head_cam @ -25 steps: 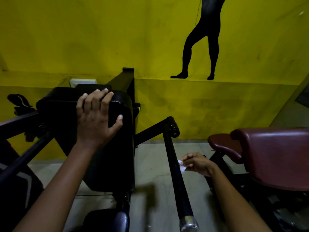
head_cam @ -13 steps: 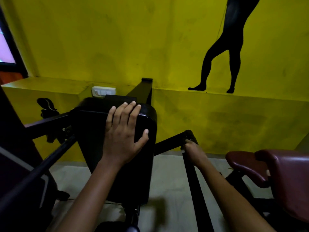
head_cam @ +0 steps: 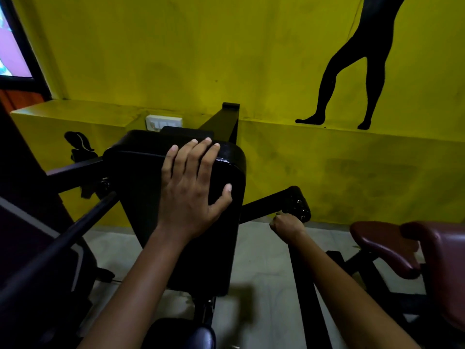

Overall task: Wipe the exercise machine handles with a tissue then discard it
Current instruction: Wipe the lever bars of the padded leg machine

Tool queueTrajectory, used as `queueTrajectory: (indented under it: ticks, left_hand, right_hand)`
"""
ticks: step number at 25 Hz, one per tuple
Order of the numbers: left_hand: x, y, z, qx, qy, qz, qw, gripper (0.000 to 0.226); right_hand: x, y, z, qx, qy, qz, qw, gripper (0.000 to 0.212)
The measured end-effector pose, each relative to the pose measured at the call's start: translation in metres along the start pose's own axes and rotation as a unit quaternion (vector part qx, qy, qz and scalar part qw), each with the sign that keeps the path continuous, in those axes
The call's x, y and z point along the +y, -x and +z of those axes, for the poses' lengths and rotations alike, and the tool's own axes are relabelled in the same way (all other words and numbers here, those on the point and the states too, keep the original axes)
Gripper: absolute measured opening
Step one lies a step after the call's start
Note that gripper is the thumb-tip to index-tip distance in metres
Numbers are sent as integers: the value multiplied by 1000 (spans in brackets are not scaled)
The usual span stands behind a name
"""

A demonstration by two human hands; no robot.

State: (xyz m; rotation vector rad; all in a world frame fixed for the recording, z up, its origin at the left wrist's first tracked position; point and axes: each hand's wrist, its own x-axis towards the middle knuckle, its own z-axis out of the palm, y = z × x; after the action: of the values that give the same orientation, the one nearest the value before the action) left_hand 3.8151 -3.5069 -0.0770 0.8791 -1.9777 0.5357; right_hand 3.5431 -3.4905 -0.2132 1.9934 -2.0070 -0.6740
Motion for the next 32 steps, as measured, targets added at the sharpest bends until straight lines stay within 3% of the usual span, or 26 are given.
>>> queueTrajectory:
  ticks: [6, 12, 16, 21, 27, 32]
  left_hand:
    - [-2, 0, -4, -23, 16, 1, 1000, 64]
    - [-4, -1, -9, -43, 27, 9, 999, 64]
    - [-3, -1, -8, -36, 31, 7, 999, 64]
    - [-3, -1, -2, -10, 30, 6, 999, 64]
    - [-7, 0, 10, 38, 17, 21, 999, 64]
    - [-11, -1, 18, 62, 10, 35, 997, 65]
  right_hand:
    - [-20, 41, -10, -43, 62, -101, 992, 28]
    - [-45, 79, -20, -84, 80, -130, 985, 28]
    - [-31, 80, -31, -49, 8, -111, 993, 25]
    - [-3, 56, -34, 3, -38, -4, 999, 23]
    - [5, 15, -19, 13, -73, 50, 996, 28]
    - [0, -5, -6, -21, -27, 47, 998, 28]
